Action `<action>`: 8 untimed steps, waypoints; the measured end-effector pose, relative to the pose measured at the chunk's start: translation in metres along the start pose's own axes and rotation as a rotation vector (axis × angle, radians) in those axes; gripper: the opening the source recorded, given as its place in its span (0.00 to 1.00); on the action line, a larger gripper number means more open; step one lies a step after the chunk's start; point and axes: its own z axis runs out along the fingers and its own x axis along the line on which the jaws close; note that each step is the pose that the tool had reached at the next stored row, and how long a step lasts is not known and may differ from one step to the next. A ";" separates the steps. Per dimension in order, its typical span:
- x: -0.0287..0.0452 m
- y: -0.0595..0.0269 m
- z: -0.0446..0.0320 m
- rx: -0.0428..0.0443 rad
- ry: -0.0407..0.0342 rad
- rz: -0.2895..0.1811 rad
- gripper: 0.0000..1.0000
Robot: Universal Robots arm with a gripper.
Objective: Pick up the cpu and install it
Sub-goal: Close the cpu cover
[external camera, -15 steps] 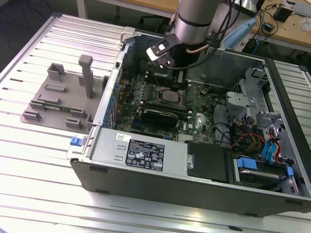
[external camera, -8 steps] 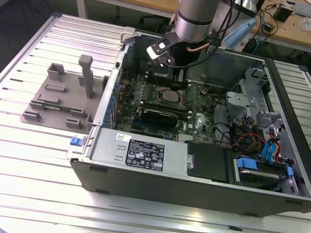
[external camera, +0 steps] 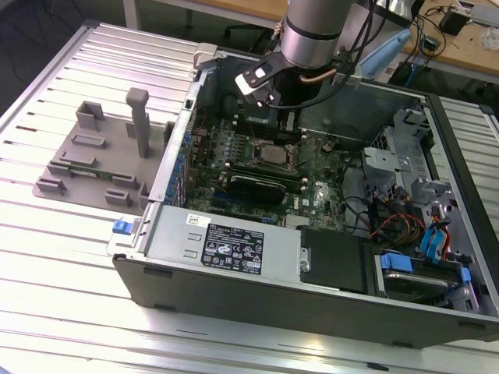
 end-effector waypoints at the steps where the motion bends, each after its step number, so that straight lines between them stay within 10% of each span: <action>1: 0.0000 0.0000 0.0000 0.0000 -0.0001 0.000 0.11; 8: -0.0001 0.0003 -0.0089 -0.0001 -0.0003 0.000 0.11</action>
